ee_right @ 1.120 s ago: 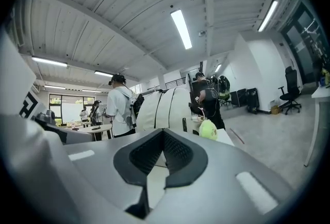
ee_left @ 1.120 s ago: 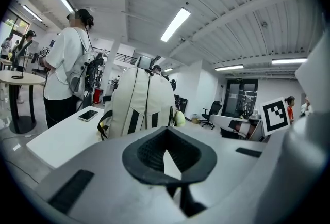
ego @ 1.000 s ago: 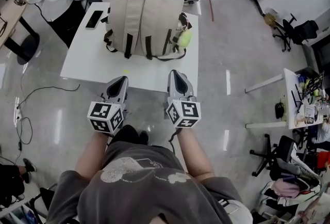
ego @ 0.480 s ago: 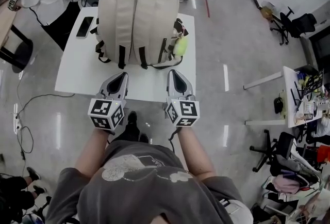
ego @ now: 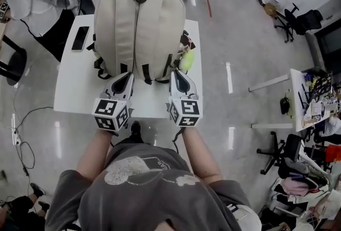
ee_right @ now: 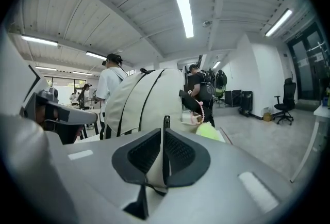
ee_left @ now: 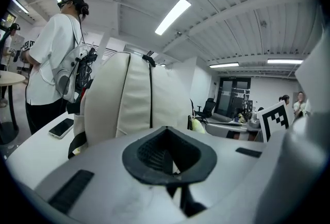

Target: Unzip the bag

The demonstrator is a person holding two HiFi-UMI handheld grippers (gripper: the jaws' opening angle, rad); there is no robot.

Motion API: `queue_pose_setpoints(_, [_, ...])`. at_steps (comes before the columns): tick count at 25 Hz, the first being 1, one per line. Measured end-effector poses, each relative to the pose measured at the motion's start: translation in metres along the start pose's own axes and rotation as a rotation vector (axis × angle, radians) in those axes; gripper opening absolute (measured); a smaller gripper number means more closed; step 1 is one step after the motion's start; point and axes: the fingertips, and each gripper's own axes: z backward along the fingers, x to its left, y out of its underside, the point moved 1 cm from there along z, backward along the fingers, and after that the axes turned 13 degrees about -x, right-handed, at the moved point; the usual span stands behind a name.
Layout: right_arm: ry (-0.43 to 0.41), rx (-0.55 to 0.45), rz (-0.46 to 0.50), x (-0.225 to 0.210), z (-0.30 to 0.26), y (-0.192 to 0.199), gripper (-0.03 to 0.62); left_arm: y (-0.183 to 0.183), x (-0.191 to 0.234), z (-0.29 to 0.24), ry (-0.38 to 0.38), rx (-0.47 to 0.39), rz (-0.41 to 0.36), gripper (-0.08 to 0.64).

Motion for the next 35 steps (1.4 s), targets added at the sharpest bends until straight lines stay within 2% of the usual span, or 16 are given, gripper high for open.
queue_pose_setpoints(6, [-0.004, 0.068, 0.03, -0.004, -0.026, 0.019, 0.063, 0.012, 0.013, -0.024, 0.017, 0.028, 0.021, 0.005])
queue_pose_setpoints(10, [-0.001, 0.117, 0.086, -0.008, -0.043, 0.032, 0.08, 0.015, 0.019, -0.033, 0.025, 0.037, 0.027, 0.005])
queue_pose_setpoints(13, [0.007, 0.137, 0.129, -0.01, -0.047, 0.042, 0.075, 0.018, 0.022, -0.038, 0.032, 0.042, 0.032, 0.005])
queue_pose_setpoints(15, [0.006, 0.132, 0.136, -0.009, -0.047, 0.044, 0.043, 0.019, 0.023, -0.04, 0.034, 0.049, 0.034, 0.005])
queue_pose_setpoints(18, [-0.005, 0.121, 0.146, -0.007, -0.045, 0.046, 0.034, 0.022, 0.025, -0.041, 0.033, 0.055, 0.034, 0.005])
queue_pose_setpoints(26, [-0.014, 0.132, 0.079, -0.003, -0.041, 0.062, 0.032, 0.036, 0.026, -0.04, 0.022, 0.085, 0.035, 0.005])
queue_pose_setpoints(35, [-0.026, 0.263, 0.038, -0.001, -0.023, 0.107, 0.033, 0.058, 0.026, -0.029, 0.007, 0.13, 0.049, 0.005])
